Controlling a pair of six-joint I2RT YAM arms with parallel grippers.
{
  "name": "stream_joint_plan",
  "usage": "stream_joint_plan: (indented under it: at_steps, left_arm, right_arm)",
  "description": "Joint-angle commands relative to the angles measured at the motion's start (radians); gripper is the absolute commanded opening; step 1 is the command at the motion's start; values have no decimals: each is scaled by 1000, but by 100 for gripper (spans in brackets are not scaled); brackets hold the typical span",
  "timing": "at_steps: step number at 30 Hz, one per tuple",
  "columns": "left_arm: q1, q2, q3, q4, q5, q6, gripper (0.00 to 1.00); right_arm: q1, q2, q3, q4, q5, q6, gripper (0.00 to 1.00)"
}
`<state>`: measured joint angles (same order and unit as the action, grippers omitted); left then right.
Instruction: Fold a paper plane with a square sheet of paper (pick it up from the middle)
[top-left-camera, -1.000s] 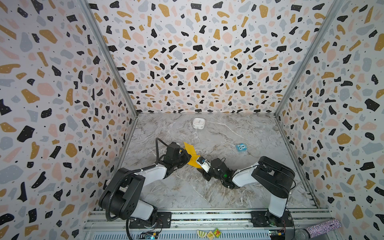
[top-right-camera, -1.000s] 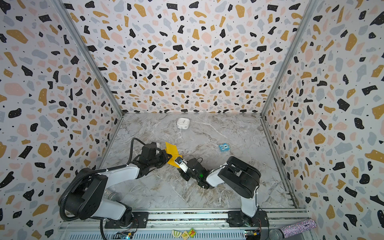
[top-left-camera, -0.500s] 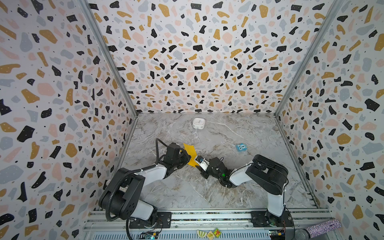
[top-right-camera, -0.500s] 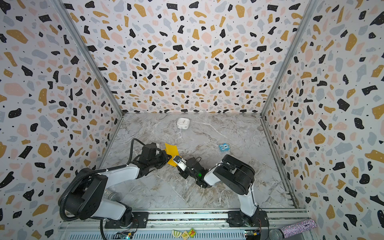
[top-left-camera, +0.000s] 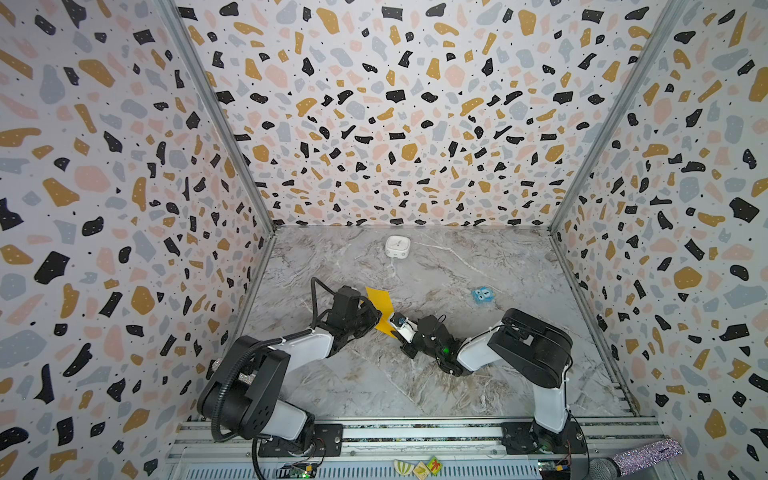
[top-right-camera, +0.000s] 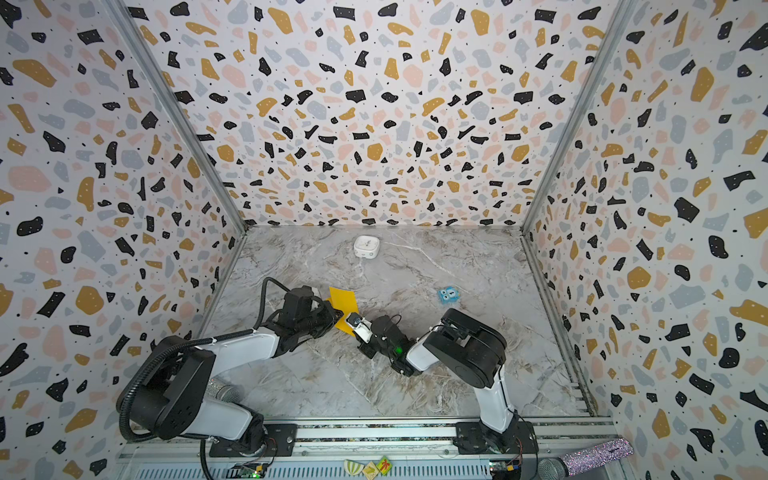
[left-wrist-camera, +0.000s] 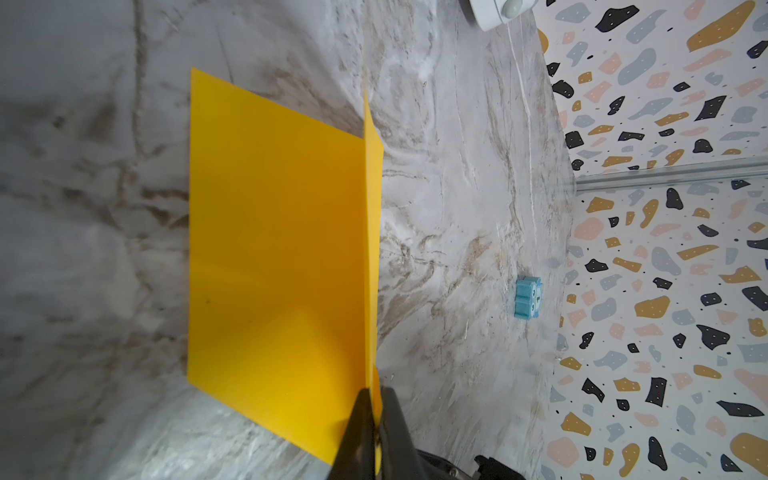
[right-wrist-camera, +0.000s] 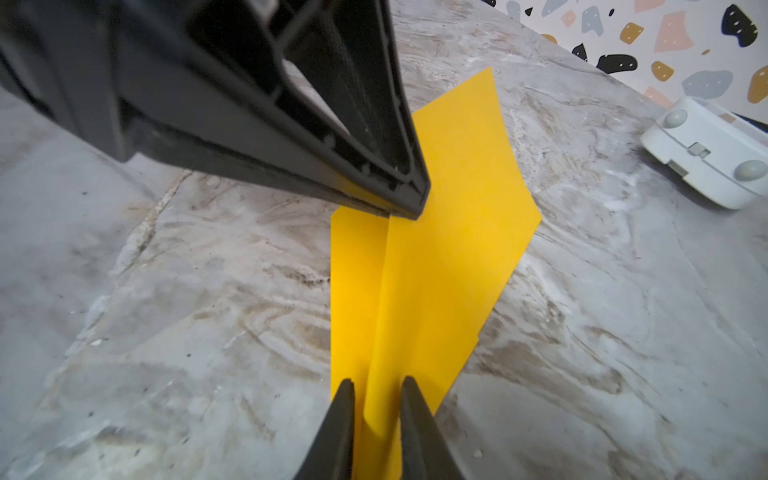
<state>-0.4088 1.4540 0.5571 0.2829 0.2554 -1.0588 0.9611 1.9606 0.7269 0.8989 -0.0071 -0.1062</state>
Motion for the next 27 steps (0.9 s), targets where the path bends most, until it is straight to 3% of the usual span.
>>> stream_joint_plan:
  at_steps: [1,4,13,23,27]
  left_arm:
    - [-4,-8,25,-8,-10,10,7]
    - [-4,-4,22,-5,-5,8,7]
    - [-3,-17,31,-19,-7,14,12]
    - [78,-138,35,-125,-38,79,46]
    - [86,-228,-4,-141,-72,103,55]
  right_arm:
    - [5,-3,24,11,-4,15,25]
    - [5,-3,32,7,-2,16,25]
    - [4,0,29,0,-16,45,11]
    - [-26,-9,4,0,-111,146,4]
    - [-44,-7,3,-2,-177,209,3]
